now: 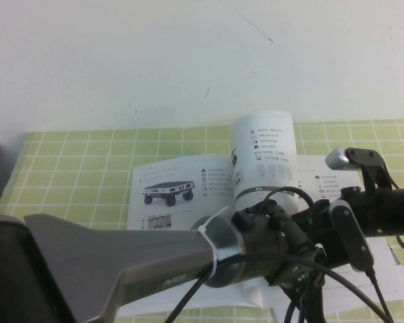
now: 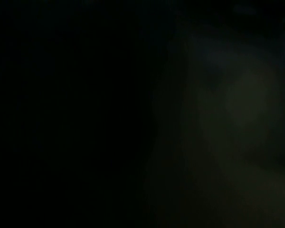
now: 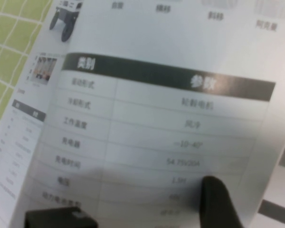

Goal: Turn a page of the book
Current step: Open the closed book

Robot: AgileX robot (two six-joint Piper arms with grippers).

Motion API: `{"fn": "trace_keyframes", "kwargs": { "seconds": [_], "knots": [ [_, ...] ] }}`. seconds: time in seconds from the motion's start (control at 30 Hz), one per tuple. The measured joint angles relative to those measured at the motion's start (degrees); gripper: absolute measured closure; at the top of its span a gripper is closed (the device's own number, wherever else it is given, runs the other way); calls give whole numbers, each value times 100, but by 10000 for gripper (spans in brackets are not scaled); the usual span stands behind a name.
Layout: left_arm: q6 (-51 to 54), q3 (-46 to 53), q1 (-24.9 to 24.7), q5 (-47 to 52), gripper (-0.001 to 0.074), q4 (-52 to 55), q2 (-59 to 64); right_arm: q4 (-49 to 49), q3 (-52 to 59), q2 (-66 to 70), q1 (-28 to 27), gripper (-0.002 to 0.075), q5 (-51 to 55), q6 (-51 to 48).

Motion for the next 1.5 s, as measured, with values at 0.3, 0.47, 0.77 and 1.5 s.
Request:
{"fn": "trace_keyframes", "kwargs": {
  "seconds": [0.3, 0.47, 0.77, 1.5],
  "knots": [
    [23, -54, -12, -55, 738, -90, 0, -1078, -133, -306, 12, 411, -531, 652],
    [61, -54, -20, -89, 738, -102, 0, -1354, -133, -375, 37, 411, -659, 850],
    [61, -54, -20, -89, 738, -102, 0, -1378, -133, -375, 49, 396, -691, 876],
    [198, -166, -78, -597, 738, -54, -20, -1586, -113, -822, -514, 149, -257, 824]
  ]
}}
